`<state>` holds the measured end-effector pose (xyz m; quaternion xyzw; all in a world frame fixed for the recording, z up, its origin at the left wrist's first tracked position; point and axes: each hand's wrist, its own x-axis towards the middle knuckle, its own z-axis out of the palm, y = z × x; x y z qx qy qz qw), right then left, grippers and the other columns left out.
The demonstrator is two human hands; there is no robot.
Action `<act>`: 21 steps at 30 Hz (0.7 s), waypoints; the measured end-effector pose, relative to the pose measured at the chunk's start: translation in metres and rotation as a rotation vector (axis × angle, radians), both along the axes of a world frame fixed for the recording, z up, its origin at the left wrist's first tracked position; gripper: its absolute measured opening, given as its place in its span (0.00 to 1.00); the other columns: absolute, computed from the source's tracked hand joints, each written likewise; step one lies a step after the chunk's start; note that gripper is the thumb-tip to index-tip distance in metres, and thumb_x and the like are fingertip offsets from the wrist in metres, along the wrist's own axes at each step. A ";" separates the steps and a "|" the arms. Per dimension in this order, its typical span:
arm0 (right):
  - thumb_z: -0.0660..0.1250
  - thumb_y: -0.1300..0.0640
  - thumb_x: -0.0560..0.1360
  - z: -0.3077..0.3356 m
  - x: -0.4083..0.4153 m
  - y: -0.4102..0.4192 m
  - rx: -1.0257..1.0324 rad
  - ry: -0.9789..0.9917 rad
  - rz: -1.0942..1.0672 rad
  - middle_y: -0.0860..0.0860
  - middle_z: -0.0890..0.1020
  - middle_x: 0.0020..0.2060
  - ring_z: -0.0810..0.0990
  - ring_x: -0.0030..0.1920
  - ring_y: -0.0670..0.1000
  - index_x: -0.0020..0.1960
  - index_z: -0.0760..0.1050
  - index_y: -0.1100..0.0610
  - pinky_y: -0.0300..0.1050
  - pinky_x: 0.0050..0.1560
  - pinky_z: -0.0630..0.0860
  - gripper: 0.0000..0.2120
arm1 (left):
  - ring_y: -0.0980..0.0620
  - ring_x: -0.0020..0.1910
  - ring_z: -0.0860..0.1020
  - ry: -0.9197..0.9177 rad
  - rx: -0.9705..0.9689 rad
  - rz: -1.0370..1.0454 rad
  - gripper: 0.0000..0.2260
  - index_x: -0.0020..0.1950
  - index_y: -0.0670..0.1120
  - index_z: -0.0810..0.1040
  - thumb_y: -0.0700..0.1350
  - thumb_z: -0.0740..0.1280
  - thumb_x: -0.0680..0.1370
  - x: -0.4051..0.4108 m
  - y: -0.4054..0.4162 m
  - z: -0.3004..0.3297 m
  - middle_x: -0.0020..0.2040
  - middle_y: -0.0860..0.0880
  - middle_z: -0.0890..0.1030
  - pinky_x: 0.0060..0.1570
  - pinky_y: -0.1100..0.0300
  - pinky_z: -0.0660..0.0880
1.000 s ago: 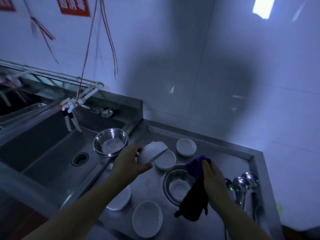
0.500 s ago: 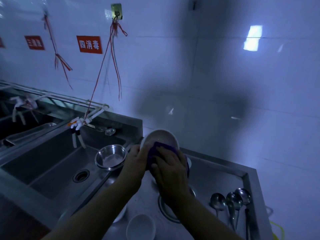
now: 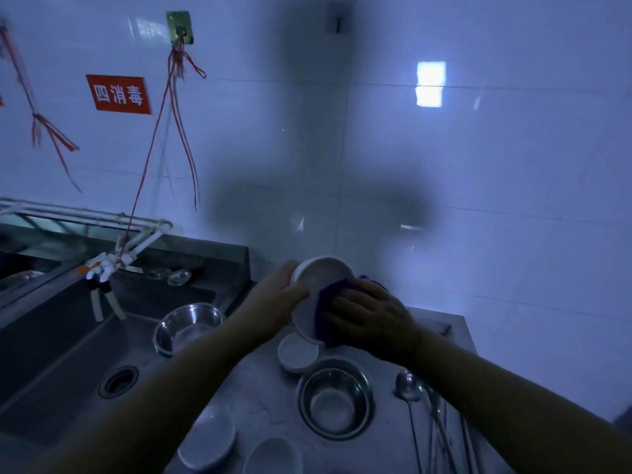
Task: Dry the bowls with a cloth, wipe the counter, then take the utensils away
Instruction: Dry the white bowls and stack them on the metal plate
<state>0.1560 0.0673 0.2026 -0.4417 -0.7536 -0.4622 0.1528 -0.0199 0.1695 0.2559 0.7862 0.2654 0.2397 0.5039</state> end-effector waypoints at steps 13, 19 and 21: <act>0.68 0.50 0.75 -0.016 -0.058 0.026 0.145 0.256 -0.075 0.52 0.84 0.45 0.79 0.44 0.50 0.53 0.72 0.55 0.44 0.50 0.73 0.11 | 0.48 0.48 0.75 -0.166 0.024 -0.139 0.10 0.51 0.57 0.73 0.49 0.59 0.71 -0.003 0.028 0.008 0.50 0.50 0.75 0.45 0.53 0.73; 0.65 0.55 0.78 0.004 -0.032 0.021 -0.020 -0.002 -0.059 0.53 0.83 0.45 0.81 0.43 0.53 0.50 0.79 0.56 0.47 0.49 0.75 0.06 | 0.49 0.42 0.77 -0.014 -0.141 -0.214 0.14 0.54 0.53 0.78 0.44 0.64 0.70 -0.008 0.043 0.023 0.48 0.45 0.80 0.37 0.59 0.73; 0.66 0.54 0.77 0.011 -0.046 0.030 0.102 0.153 -0.186 0.55 0.83 0.43 0.81 0.40 0.54 0.46 0.81 0.58 0.47 0.42 0.76 0.09 | 0.47 0.44 0.77 -0.196 -0.255 -0.059 0.16 0.60 0.48 0.74 0.36 0.63 0.73 0.000 0.032 0.013 0.52 0.41 0.78 0.36 0.57 0.76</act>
